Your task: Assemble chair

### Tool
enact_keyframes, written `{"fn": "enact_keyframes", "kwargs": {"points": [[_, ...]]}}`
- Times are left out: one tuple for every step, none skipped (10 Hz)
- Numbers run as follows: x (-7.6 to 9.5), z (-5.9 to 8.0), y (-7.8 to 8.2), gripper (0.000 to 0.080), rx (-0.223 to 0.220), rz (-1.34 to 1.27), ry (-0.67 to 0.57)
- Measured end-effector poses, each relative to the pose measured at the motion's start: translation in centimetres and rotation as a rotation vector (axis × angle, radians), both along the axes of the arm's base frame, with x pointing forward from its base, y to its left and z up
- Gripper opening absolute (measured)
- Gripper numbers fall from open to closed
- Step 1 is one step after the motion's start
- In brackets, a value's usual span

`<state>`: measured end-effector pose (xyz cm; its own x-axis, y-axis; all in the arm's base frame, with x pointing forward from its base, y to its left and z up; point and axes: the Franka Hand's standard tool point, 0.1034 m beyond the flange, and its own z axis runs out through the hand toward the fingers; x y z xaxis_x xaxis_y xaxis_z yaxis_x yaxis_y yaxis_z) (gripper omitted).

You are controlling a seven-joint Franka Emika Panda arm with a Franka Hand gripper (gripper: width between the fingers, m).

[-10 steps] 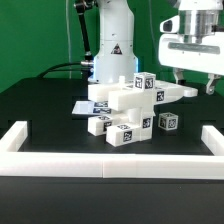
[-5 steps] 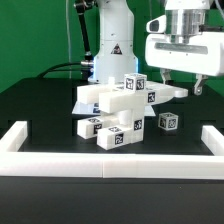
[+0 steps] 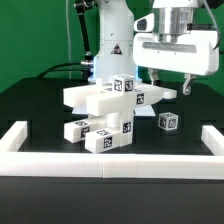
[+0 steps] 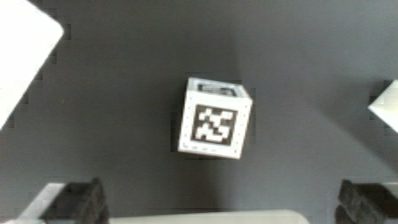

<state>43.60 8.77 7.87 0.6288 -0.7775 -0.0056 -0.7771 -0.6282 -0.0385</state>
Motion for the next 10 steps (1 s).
{"fn": "enact_keyframes", "kwargs": {"points": [[0.3,-0.1,-0.6,0.0649,-0.005,0.006,-0.001],[0.5,-0.1,-0.9,0.0649,-0.006,0.010,-0.003],[0.9,-0.1,-1.3,0.0649,-0.010,0.012,-0.006],[1.3,-0.2,-1.7,0.0649,-0.015,0.017,-0.010],[1.6,-0.1,-2.0,0.0649,-0.016,0.022,-0.012],[1.9,0.1,-1.9,0.0649,-0.014,0.022,-0.015],[2.1,0.2,-1.8,0.0649,-0.012,0.023,-0.020],[2.4,0.3,-1.9,0.0649,-0.013,0.027,-0.023],[2.5,0.2,-2.1,0.0649,-0.016,0.023,-0.023],[2.4,0.2,-2.0,0.0649,-0.016,0.024,-0.023]]}}
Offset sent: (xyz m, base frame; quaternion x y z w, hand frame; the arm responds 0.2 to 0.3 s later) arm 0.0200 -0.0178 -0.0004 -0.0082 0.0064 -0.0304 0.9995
